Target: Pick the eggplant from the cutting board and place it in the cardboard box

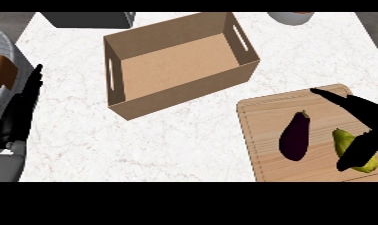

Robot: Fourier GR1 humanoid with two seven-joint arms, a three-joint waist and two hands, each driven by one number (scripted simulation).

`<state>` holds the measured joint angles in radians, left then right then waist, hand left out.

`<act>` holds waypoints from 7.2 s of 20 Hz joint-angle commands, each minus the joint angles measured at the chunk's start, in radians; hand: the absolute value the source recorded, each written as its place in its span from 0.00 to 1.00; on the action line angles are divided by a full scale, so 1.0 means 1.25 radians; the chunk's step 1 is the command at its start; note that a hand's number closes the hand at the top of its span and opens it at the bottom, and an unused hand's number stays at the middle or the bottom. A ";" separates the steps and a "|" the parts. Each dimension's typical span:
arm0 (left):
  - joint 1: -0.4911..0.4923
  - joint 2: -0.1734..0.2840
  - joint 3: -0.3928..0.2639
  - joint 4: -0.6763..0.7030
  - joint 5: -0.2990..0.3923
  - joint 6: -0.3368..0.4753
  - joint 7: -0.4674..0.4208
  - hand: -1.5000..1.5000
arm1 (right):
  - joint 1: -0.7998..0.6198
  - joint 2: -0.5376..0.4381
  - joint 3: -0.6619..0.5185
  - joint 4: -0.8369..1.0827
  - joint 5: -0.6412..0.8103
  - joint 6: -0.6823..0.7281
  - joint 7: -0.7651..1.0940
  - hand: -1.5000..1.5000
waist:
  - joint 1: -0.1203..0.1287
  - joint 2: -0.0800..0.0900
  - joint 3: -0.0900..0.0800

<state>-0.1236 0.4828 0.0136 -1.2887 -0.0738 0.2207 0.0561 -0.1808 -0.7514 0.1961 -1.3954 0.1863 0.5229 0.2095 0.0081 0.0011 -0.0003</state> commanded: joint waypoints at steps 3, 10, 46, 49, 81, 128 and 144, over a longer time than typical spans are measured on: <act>0.028 -0.013 0.032 -0.011 -0.013 -0.025 -0.017 0.50 | -0.105 0.081 0.006 0.113 0.088 0.050 0.013 0.00 | 0.000 0.000 0.000; 0.043 -0.068 0.032 -0.038 -0.080 -0.005 -0.003 0.50 | 0.004 0.104 -0.042 -0.041 0.118 0.097 0.052 0.00 | -0.008 -0.002 0.000; 0.034 -0.090 0.131 -0.080 -0.129 -0.115 0.024 0.50 | -0.069 0.296 -0.041 0.127 0.479 -0.126 -0.053 1.00 | -0.002 0.000 0.001; 0.001 -0.084 0.141 -0.037 -0.126 -0.109 0.028 0.50 | 0.003 0.397 -0.008 -0.088 0.516 -0.172 0.188 1.00 | -0.020 -0.005 -0.001; 0.027 -0.104 0.140 -0.071 -0.122 -0.148 0.007 0.50 | -0.438 0.600 0.108 -0.274 0.750 -0.317 0.584 1.00 | 0.016 0.002 0.000; -0.040 -0.150 0.126 -0.005 -0.185 -0.092 0.006 0.50 | -0.865 0.599 -0.200 0.708 0.245 -1.126 0.064 0.00 | 0.005 0.003 0.001; 0.055 -0.113 0.188 -0.050 -0.142 -0.129 -0.005 0.50 | -0.334 0.419 -0.102 0.027 0.225 -0.919 0.211 0.00 | -0.047 -0.017 0.000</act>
<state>-0.0752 0.3470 0.2457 -1.3390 -0.2537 0.0583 0.0503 -0.7556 -0.1715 0.0301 -1.1357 0.4561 -0.6951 0.3942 -0.0398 -0.0161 -0.0002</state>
